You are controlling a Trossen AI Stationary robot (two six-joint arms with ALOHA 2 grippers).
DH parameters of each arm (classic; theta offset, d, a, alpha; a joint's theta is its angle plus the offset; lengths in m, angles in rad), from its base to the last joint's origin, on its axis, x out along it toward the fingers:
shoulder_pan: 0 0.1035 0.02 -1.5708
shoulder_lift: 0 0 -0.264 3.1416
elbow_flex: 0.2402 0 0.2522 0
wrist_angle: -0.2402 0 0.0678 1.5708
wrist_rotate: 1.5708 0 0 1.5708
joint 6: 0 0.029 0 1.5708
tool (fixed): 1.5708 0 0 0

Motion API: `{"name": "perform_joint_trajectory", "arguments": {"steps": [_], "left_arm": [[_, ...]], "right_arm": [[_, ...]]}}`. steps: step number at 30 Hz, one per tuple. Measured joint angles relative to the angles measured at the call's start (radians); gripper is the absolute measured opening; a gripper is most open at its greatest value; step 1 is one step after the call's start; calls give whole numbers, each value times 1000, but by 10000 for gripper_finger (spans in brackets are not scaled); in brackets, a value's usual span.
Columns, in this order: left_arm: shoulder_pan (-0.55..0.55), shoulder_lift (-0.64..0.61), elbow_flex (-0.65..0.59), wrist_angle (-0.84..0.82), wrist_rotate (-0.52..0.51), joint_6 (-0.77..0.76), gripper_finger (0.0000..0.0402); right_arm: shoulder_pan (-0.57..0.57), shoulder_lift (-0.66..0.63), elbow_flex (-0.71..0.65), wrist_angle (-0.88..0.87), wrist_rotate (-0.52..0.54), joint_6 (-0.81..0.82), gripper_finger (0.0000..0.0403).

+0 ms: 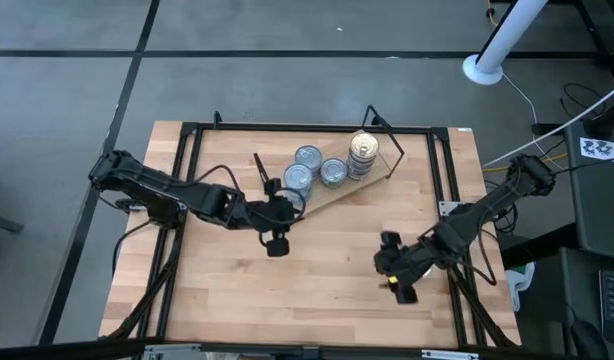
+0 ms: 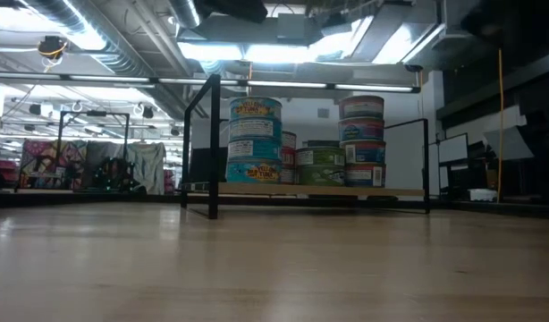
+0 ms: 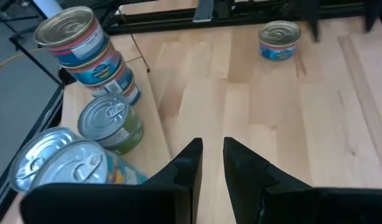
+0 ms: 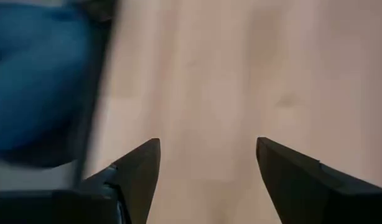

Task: Stack canned seafood by type on shelf
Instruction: Stack the blue and pink tuna can on the shelf on top of the other blue and pink tuna can

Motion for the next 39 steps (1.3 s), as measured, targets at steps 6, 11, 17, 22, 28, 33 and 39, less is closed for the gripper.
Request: {"name": "perform_joint_trajectory", "arguments": {"steps": [6,11,17,22,28,33,39], "left_arm": [[-4,0,-47,58,0,-4,60],[-8,1,-59,75,0,-8,60],[-22,0,-59,128,0,15,60],[-31,0,-59,137,0,26,60],[-31,0,-59,137,0,27,60],[-31,0,-59,137,0,27,60],[-31,0,-59,137,0,27,60]], "right_arm": [[41,3,0,4,-197,208,264],[79,3,0,-34,-142,332,264],[82,16,0,-283,-56,656,264],[93,82,0,-399,-41,758,264],[92,178,0,-405,-71,820,264],[92,240,0,-405,-97,844,264],[93,279,0,-405,-88,844,264]]}}
